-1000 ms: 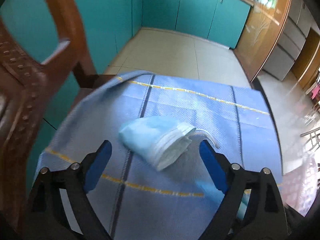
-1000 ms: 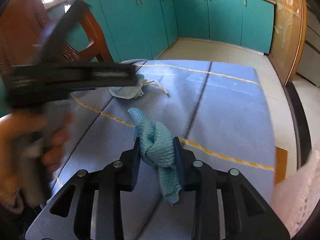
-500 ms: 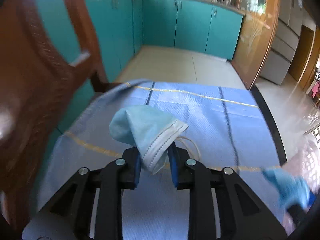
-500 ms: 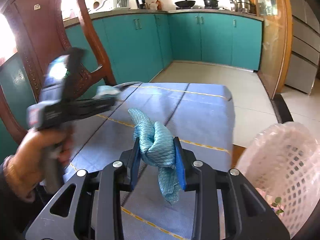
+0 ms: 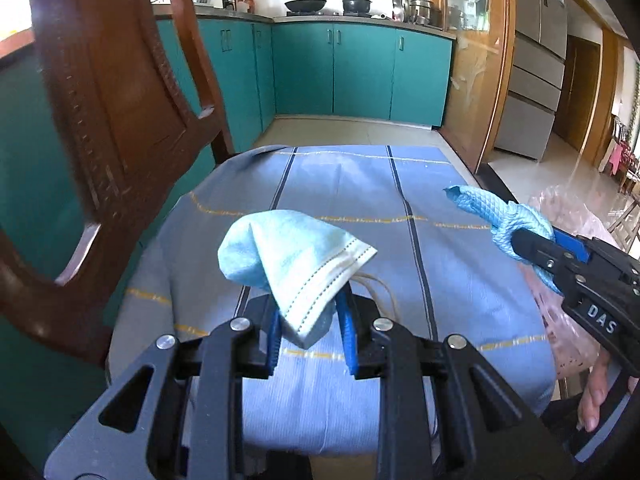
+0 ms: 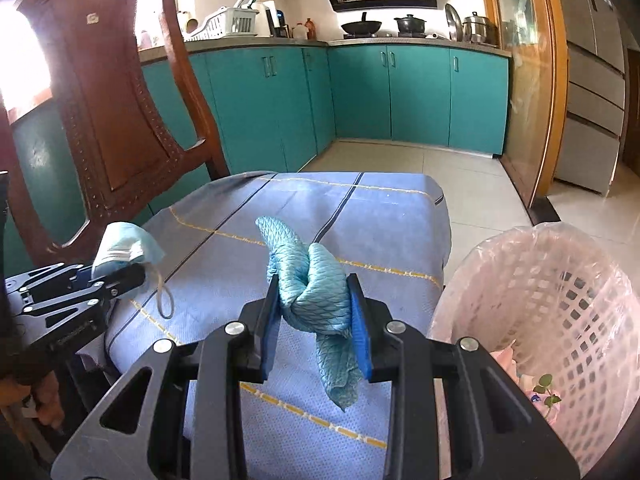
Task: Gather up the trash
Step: 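Lift the mask with the left tool while the right tool lifts the cloth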
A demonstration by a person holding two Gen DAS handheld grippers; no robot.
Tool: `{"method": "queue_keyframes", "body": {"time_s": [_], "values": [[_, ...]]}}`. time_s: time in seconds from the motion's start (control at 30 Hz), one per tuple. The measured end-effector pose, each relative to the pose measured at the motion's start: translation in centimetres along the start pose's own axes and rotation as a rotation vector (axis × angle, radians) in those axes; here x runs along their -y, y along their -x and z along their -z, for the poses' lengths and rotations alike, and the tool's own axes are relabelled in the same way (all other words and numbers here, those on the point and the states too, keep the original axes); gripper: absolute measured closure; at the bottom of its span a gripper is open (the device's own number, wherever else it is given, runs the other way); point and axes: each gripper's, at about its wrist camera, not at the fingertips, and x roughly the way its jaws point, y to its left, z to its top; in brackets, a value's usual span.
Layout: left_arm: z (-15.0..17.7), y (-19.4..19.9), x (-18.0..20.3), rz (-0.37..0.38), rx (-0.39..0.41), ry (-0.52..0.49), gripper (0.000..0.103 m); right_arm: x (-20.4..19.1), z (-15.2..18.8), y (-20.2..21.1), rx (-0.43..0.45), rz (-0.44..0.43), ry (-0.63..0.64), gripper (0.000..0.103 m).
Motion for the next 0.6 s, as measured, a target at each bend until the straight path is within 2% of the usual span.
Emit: {"method": "queue_keyframes", "body": {"time_s": [0.33,0.6], "values": [[-0.3,3.5,0.0,-0.036,0.083,0.002,0.078,-0.8,0.6,-0.1,-0.010,0.017,0.039,0.071],[-0.3,4.7,1.0,-0.035,0.107,-0.013,0.077,-1.1,0.7,0.5,0.004,0.014,0.054,0.071]]}}
